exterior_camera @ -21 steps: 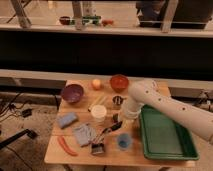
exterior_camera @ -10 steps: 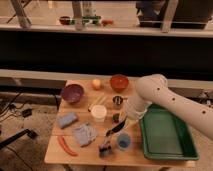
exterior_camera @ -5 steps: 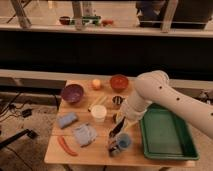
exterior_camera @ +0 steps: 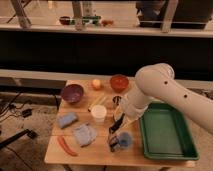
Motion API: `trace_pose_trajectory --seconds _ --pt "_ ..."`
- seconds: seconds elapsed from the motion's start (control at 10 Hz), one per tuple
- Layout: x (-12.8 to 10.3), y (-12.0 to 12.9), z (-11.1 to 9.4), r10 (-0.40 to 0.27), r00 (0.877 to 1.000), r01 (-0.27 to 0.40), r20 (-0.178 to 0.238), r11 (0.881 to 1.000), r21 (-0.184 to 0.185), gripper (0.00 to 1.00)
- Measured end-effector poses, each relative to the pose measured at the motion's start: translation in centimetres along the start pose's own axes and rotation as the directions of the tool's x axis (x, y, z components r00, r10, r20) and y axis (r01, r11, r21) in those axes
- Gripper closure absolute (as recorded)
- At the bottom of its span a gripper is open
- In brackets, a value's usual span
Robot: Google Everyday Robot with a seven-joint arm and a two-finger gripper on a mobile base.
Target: Place brush in paper cup
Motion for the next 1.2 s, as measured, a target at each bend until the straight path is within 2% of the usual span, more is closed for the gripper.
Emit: trace_pose_trajectory --seconds 0.4,1.2 --pt "-2.1 -0.6 -3.8 -0.035 0.999 0.036 -0.003 0.998 0.055 0.85" --pt "-2.2 -0.7 -4.0 -0.036 0.999 0.036 -0.003 0.997 0.061 0.85"
